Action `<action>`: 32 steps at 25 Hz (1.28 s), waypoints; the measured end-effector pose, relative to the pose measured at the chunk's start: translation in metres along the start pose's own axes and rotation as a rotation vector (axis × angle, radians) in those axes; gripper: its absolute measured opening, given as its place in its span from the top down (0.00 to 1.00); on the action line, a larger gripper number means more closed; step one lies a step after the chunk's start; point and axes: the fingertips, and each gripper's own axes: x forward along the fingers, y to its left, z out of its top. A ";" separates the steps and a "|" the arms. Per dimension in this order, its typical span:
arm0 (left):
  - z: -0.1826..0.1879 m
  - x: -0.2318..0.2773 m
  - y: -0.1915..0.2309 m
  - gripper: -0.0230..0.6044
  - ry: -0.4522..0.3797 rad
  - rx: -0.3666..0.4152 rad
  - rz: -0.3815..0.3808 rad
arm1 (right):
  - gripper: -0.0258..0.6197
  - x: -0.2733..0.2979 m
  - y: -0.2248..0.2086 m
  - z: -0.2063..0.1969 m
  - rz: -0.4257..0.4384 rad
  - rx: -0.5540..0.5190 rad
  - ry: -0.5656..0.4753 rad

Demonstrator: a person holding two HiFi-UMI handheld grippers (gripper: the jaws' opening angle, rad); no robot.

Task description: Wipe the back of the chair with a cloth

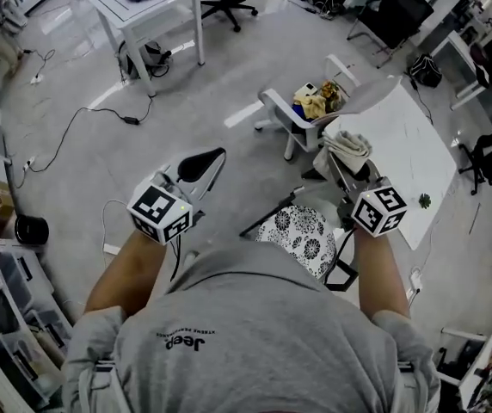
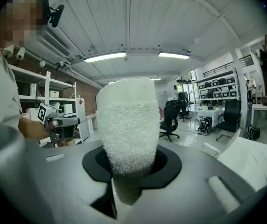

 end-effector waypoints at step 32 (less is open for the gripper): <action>0.016 -0.037 0.014 0.87 -0.034 -0.036 0.050 | 0.82 0.026 0.031 0.010 0.006 -0.107 0.013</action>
